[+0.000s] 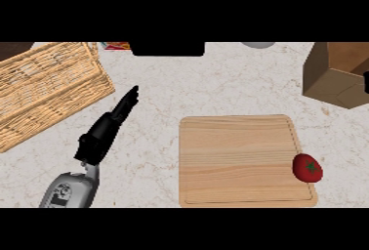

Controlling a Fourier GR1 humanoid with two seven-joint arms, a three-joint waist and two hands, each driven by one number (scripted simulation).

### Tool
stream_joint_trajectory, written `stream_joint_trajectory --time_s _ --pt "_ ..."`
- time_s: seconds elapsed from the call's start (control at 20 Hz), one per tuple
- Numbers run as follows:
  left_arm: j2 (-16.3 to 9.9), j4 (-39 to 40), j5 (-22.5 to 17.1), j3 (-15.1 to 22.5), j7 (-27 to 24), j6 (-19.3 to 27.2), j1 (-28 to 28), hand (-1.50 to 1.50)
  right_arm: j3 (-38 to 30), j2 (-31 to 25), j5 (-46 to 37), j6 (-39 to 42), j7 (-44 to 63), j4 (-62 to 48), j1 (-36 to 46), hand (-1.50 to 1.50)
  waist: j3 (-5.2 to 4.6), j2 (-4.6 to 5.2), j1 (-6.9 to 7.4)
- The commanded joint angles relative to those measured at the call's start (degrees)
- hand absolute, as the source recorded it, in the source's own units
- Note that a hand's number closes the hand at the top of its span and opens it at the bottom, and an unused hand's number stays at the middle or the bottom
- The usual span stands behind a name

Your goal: Pick the pear from the cutting board and place it in the cardboard box

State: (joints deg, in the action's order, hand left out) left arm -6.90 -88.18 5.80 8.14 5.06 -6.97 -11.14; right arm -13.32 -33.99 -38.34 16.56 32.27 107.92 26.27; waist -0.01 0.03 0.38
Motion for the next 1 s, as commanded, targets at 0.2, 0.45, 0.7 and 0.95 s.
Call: stream_joint_trajectory --time_s 0.2,0.45,0.7,0.95 --pt "1.5 2.1 1.8 0.2 -3.1 0.1 1.0 0.00 -1.9 -0.2 -0.8 -5.6 -7.1 -17.7 10.0 1.50 0.00 0.09 0.20" --pt "1.0 2.4 1.4 -0.8 -3.2 -1.1 0.4 0.00 -2.2 -2.7 -3.9 -8.7 -10.9 -32.7 17.0 1.50 -0.01 0.19 0.44" --pt "-0.3 -2.1 -0.5 -2.6 3.5 -2.8 -2.3 0.00 0.3 -3.4 -9.5 -13.5 -15.7 -43.1 18.5 1.50 0.02 0.20 0.67" --pt "1.6 3.5 2.6 -1.2 -2.8 -1.1 -1.9 0.00 -0.4 -4.5 -11.3 -19.3 -25.1 -58.9 22.1 1.50 0.02 0.51 0.81"
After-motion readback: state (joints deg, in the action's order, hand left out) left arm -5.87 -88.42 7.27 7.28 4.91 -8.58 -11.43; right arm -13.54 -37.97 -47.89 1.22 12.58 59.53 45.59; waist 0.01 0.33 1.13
